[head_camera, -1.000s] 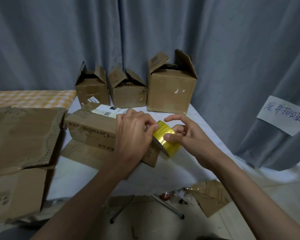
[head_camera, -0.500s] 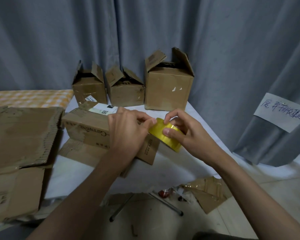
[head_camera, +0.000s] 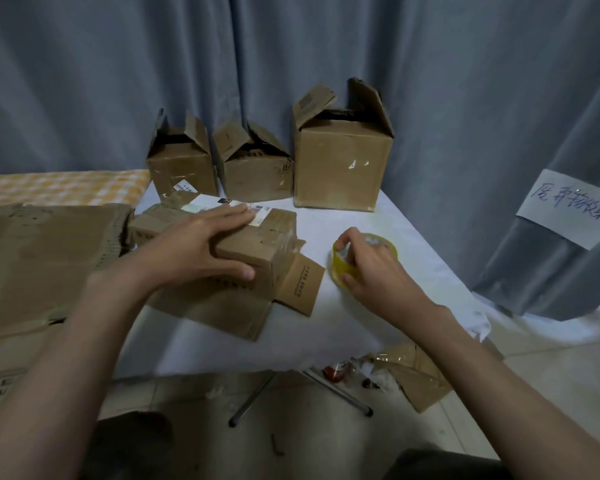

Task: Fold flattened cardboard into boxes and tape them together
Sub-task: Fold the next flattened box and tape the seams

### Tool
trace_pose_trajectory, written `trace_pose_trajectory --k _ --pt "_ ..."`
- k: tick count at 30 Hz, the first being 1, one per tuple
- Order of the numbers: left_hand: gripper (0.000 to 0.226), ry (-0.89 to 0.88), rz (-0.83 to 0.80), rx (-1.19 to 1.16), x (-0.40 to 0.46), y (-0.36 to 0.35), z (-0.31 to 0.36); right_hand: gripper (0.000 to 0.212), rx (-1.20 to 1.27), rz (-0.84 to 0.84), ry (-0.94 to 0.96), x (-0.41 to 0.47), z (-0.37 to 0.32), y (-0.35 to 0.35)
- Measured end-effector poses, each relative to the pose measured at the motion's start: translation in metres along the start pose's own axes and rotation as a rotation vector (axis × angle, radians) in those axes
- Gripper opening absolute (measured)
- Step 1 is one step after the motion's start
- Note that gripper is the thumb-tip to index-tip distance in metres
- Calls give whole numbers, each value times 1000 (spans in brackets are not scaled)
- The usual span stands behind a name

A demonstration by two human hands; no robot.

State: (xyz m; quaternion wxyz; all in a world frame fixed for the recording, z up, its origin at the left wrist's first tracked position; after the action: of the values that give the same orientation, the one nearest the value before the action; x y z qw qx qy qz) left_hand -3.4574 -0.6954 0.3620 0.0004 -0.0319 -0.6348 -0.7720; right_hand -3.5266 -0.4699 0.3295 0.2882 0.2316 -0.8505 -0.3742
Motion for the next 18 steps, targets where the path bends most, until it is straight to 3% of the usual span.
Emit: trace_pose_trajectory --k 6,10,14,18 --pt "90 -2 68 157 -4 -13 5 31 -43 159 -14 7 5 25" --pt "94 62 120 361 -11 -22 27 37 52 283 -74 12 17 52" --pt "89 131 216 566 -20 -29 54 35 71 252 -187 15 41 55" --pt "80 134 234 597 -18 -36 61 36 29 168 -187 15 44 38"
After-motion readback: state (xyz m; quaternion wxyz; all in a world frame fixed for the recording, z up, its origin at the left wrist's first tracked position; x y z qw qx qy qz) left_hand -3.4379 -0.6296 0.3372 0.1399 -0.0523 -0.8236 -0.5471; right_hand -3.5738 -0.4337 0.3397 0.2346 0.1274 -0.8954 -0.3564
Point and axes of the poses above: each hand's wrist, its own x-axis towards the middle knuckle, its own y-axis out of the back of the hand, z = x × y, the point moved 9 cm from there along x, towards the middle knuckle, and after that the axes turned 12 degrees about x, right-handed, at the moved point
